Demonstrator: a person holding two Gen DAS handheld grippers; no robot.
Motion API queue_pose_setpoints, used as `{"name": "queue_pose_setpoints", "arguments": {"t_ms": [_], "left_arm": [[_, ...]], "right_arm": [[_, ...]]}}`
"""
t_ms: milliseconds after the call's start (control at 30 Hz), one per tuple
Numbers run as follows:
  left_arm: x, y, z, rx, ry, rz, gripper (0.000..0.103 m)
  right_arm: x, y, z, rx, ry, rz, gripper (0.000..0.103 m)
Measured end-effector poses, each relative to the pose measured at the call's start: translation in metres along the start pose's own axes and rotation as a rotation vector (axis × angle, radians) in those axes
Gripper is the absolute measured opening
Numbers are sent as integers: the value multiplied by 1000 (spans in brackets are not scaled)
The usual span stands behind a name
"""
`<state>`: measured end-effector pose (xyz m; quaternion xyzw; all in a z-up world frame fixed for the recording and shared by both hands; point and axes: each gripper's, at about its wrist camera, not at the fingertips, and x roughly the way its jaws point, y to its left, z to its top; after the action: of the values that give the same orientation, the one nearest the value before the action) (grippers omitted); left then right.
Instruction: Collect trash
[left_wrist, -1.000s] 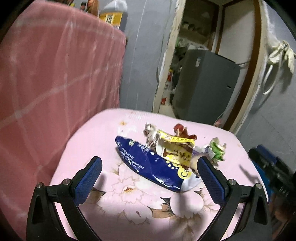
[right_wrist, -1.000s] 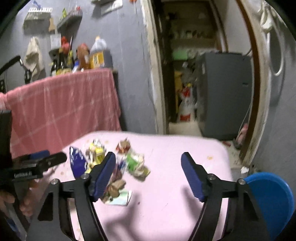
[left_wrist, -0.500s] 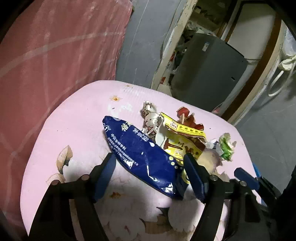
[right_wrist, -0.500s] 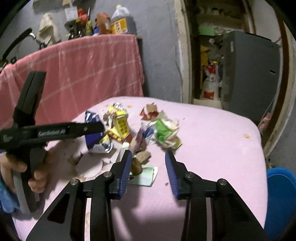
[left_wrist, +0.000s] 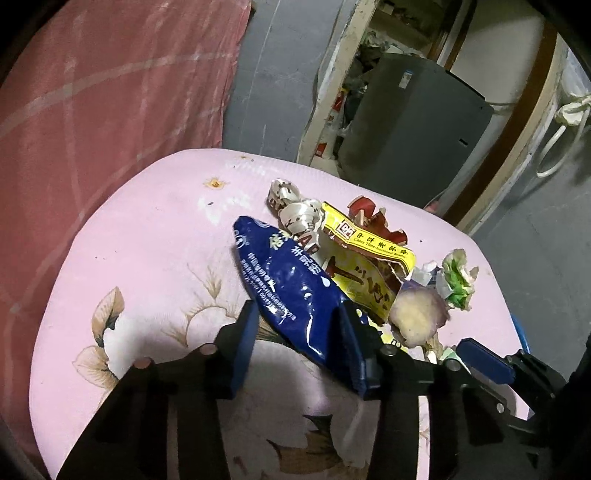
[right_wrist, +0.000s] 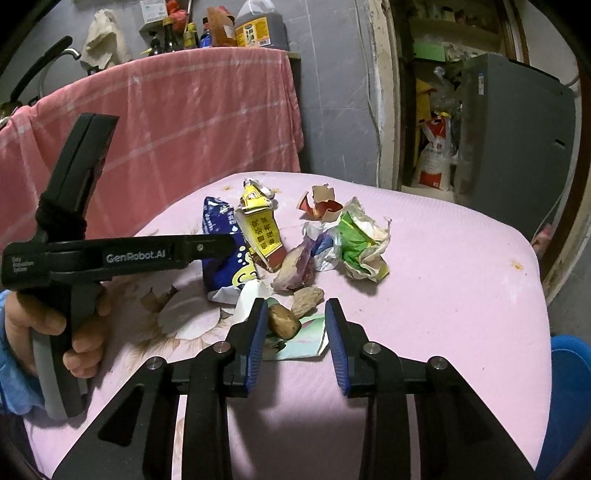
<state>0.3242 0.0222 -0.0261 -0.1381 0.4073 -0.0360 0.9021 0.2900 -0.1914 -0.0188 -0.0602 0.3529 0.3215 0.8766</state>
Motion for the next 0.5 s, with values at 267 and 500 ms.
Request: {"name": "queue_pose_setpoints", "arguments": {"t_ms": [267, 500], "left_arm": [[10, -12, 0, 69, 16, 25, 24], [14, -16, -3, 95, 21, 18, 18]], "right_arm": [[-4, 3, -6, -24, 4, -36, 30], [-2, 3, -8, -38, 15, -32, 30]]}}
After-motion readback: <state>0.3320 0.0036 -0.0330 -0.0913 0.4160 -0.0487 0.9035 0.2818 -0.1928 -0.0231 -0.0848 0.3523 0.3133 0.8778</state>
